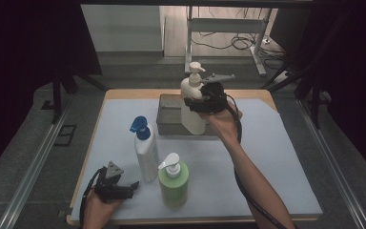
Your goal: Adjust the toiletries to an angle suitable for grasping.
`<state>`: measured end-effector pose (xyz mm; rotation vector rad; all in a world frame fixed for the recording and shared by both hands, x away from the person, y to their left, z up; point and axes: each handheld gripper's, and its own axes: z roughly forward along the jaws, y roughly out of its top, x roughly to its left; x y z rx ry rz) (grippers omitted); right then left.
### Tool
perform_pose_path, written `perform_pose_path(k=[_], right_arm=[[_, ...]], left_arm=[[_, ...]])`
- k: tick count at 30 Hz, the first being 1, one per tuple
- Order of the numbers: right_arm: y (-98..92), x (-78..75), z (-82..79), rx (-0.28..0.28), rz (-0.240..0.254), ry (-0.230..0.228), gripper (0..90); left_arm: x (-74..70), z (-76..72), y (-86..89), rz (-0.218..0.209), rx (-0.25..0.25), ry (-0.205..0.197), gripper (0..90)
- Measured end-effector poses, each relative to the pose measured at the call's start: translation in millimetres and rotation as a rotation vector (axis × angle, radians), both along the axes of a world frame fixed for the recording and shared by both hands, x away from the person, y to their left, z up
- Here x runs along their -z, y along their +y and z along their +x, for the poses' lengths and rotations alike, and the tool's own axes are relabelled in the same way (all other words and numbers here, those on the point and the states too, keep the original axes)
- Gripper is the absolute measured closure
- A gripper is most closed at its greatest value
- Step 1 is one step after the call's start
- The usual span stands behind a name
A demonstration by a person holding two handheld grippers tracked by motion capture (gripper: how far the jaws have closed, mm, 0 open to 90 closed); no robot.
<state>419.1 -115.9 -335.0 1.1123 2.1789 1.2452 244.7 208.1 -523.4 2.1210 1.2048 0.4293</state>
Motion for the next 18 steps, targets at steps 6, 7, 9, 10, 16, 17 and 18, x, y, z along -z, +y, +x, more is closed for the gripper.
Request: perform_pose_path(k=[6,7,9,10,16,17,18], right_arm=[[8.3,2.2,7.3,0.007,0.008,-0.004,37.1],[11.2,3.3,9.9,0.012,0.012,-0.002,37.1],[13.0,3.8,11.4,0.014,0.013,0.000,37.1],[14.6,4.3,13.0,0.013,0.012,0.002,37.2],[24.8,7.6,21.5,0.023,0.018,0.004,37.2],[26.1,8.1,23.0,0.024,0.018,0.003,37.2],[28.2,8.6,24.6,0.027,0.021,0.005,37.2]], left_arm=[[0.1,-0.1,-0.2,-0.001,-0.001,0.000,12.1],[0.1,-0.1,-0.2,0.000,-0.001,-0.001,12.1],[0.1,-0.1,-0.2,-0.001,-0.001,0.000,12.1],[0.1,-0.1,-0.2,-0.001,-0.001,0.000,12.1],[0.1,-0.1,-0.2,-0.001,-0.001,0.000,12.1],[0.1,0.0,-0.1,0.000,-0.001,0.000,12.1],[0.1,-0.1,-0.1,0.000,-0.001,0.000,12.1]])
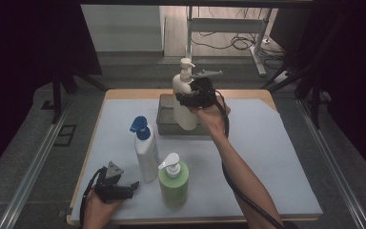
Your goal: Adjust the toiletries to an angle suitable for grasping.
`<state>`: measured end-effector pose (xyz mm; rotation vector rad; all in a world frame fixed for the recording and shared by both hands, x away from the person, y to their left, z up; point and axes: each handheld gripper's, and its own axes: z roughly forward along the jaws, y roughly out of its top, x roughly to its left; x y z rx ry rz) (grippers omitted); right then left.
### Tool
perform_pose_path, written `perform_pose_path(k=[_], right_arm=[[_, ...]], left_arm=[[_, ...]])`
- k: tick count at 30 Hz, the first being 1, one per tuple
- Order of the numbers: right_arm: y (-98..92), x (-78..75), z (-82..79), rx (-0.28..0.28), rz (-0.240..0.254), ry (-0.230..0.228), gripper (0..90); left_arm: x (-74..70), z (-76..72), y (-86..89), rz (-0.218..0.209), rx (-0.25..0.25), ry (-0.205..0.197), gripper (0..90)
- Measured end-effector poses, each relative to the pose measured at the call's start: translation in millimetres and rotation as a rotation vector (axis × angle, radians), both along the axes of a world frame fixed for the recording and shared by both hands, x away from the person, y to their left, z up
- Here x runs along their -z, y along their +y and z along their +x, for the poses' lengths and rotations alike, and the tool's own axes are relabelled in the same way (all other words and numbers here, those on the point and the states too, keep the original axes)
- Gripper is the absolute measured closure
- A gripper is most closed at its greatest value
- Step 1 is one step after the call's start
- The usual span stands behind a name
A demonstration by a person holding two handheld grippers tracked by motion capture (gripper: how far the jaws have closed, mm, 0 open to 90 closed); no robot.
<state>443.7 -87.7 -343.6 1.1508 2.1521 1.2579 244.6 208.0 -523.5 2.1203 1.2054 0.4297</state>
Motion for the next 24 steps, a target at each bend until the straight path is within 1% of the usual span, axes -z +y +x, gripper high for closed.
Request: perform_pose_path(k=[6,13,24], right_arm=[[9.1,2.2,6.9,0.006,0.003,0.002,37.2],[19.1,3.7,15.4,0.015,0.005,-0.007,37.2],[22.8,6.1,27.9,0.040,0.011,-0.016,37.2]], left_arm=[[0.0,0.0,0.0,0.000,0.000,0.000,12.1],[0.0,0.0,0.0,0.000,0.000,0.000,12.1],[0.0,0.0,0.0,0.000,0.000,0.000,12.1]])
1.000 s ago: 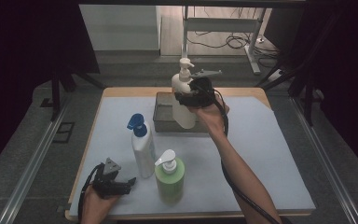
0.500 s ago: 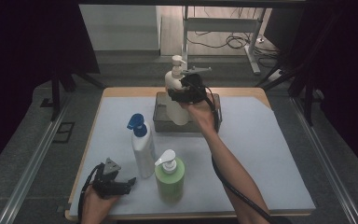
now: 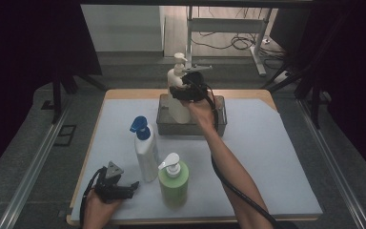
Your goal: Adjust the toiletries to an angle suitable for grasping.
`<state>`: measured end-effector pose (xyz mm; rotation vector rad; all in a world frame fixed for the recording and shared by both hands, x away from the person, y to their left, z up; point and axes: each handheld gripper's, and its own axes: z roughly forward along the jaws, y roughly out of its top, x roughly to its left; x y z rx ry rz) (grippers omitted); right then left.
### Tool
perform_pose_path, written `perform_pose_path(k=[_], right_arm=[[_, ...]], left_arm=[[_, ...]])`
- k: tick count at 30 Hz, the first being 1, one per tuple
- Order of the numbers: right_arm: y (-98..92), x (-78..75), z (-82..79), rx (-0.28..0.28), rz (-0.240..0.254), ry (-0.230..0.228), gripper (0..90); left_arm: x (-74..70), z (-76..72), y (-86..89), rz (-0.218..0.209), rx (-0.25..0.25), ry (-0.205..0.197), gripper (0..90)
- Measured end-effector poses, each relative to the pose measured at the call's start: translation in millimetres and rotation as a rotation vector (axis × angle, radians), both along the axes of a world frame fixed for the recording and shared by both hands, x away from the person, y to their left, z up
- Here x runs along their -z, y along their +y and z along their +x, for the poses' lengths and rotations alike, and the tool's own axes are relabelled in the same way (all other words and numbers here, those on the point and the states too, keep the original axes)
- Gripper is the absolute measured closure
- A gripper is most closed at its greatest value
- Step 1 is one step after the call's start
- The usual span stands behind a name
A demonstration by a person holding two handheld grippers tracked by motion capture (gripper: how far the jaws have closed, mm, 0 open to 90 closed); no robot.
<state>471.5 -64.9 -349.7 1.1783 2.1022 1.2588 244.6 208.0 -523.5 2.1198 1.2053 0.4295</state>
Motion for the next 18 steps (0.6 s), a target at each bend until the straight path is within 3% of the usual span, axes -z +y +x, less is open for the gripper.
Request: perform_pose_path(k=[18], right_arm=[[6.9,25.6,8.4,0.008,-0.033,-0.003,37.2]], left_arm=[[0.0,0.0,0.0,-0.001,0.000,0.000,12.1]])
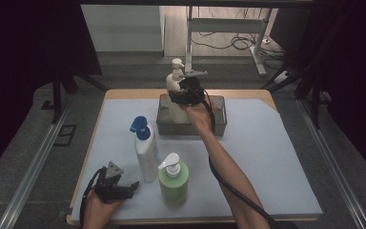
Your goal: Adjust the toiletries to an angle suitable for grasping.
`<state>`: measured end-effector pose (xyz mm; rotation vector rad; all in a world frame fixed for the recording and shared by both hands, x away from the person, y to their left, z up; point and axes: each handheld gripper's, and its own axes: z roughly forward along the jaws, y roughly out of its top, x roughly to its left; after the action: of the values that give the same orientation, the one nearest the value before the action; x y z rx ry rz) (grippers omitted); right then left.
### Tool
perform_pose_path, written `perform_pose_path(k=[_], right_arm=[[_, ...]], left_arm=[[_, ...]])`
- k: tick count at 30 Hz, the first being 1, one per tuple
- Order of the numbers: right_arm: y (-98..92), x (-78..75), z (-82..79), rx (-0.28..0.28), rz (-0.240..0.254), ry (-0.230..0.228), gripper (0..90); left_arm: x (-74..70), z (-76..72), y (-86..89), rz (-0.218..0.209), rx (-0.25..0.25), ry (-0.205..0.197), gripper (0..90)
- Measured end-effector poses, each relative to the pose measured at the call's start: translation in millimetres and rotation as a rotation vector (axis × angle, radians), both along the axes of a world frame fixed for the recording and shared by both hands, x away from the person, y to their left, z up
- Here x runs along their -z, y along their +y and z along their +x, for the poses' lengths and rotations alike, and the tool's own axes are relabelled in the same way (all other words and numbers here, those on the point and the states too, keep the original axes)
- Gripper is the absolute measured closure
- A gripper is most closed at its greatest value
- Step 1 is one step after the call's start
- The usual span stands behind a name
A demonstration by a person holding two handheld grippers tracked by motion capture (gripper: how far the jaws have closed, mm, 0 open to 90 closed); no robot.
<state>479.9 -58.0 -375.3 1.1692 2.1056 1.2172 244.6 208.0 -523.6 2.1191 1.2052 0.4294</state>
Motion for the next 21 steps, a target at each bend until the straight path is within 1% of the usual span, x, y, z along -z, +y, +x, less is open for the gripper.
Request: perform_pose_path(k=[1,2,3,8,16,21], right_arm=[[0.6,3.7,0.4,0.001,0.001,0.009,37.2],[0.6,3.7,0.4,0.001,0.001,0.009,37.2],[1.2,6.9,0.4,0.002,-0.004,0.010,37.2],[1.8,11.1,-0.7,0.001,-0.004,0.013,37.1],[1.7,18.3,-3.0,0.004,-0.018,0.009,37.0],[1.7,26.0,-3.2,0.002,-0.021,0.017,36.9]], left_arm=[[0.0,0.0,0.0,0.000,0.000,0.000,12.1],[0.0,0.0,0.0,0.000,0.000,0.000,12.1],[0.0,0.0,0.1,0.001,0.000,0.000,12.1],[0.0,0.0,0.0,0.000,0.000,0.000,12.1],[0.0,0.0,0.0,0.000,0.000,0.000,12.1],[0.0,-0.1,-0.1,0.000,-0.001,0.000,12.1]])
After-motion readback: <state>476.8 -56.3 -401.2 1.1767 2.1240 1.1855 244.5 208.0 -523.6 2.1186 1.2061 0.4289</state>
